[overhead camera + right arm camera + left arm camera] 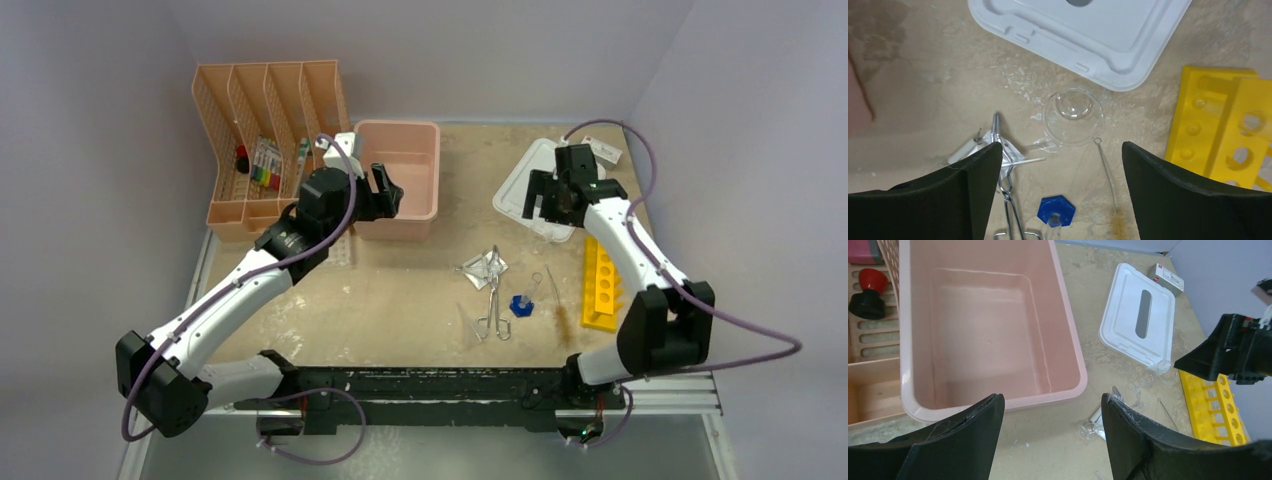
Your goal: Organize the chemistry lab equipment
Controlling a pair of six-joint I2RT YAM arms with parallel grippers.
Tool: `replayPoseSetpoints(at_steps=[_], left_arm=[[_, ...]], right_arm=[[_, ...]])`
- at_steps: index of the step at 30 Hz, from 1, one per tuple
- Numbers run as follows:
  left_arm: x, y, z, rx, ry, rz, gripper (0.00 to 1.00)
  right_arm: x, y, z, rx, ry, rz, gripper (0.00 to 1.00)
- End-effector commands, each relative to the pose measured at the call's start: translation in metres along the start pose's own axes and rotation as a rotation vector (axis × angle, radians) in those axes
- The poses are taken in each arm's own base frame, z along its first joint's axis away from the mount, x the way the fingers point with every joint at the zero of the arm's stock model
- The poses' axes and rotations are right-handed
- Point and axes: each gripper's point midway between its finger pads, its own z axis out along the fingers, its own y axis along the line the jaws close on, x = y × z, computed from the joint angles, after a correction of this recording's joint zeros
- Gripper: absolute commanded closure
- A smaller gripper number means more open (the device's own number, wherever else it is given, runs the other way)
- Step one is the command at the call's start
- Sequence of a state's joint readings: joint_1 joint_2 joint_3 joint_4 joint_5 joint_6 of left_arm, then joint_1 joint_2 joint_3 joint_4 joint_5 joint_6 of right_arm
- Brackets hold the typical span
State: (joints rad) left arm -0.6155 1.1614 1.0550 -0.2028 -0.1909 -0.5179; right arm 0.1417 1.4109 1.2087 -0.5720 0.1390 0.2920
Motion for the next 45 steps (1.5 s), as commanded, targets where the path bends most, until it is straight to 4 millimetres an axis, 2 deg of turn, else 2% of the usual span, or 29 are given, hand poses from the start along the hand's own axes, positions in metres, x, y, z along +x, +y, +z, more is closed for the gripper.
replayPoseSetpoints(at_steps=[1,4,8,12,14,17,19,23,27,31,37,39,43,44,45], left_arm=[[-0.01,0.006,0.003,-0.042,-0.04,-0.033,0.3],[-0.009,0.008,0.005,-0.057,-0.033,-0.031,0.3],[-0.005,0.0,0.009,-0.018,-0.009,-0.021,0.3],[-0.002,-0.002,0.012,-0.01,0.006,-0.017,0.3],[-0.002,-0.001,0.013,-0.016,0.006,-0.017,0.3],[-0.003,-0.001,0.014,-0.019,0.005,-0.015,0.3],[-0.004,-0.001,0.015,-0.021,0.004,-0.011,0.3],[-0.005,0.001,0.016,-0.03,0.002,-0.004,0.3],[-0.007,0.006,0.015,-0.06,-0.006,-0.005,0.3],[-0.008,0.017,0.013,-0.124,-0.013,-0.007,0.3],[-0.011,0.047,0.005,-0.277,-0.035,-0.027,0.28],[-0.013,0.06,0.002,-0.332,-0.039,-0.051,0.28],[-0.017,0.087,-0.003,-0.421,-0.038,-0.113,0.28],[-0.018,0.093,-0.004,-0.439,-0.036,-0.124,0.28],[-0.018,0.1,-0.005,-0.46,-0.037,-0.14,0.28]], right_arm=[[0.016,0.0,0.019,0.022,0.077,0.042,0.08],[0.028,0.004,0.034,0.011,0.132,0.035,0.01],[0.042,0.0,0.056,0.046,0.193,0.017,0.01],[0.045,-0.006,0.075,0.092,0.215,-0.012,0.04],[0.044,-0.014,0.08,0.14,0.212,-0.014,0.09],[0.037,-0.014,0.082,0.141,0.184,-0.024,0.2],[0.033,-0.01,0.083,0.122,0.171,-0.031,0.32],[0.025,-0.003,0.08,0.083,0.151,-0.036,0.47],[0.008,0.006,0.072,0.058,0.114,-0.041,0.55],[-0.026,0.031,0.048,0.004,0.021,-0.069,0.56],[-0.089,0.084,0.001,-0.142,-0.151,-0.078,0.56],[-0.108,0.107,-0.014,-0.216,-0.207,-0.091,0.56],[-0.131,0.168,-0.042,-0.361,-0.257,-0.193,0.55],[-0.128,0.182,-0.042,-0.387,-0.247,-0.212,0.55],[-0.134,0.196,-0.051,-0.421,-0.27,-0.222,0.55]])
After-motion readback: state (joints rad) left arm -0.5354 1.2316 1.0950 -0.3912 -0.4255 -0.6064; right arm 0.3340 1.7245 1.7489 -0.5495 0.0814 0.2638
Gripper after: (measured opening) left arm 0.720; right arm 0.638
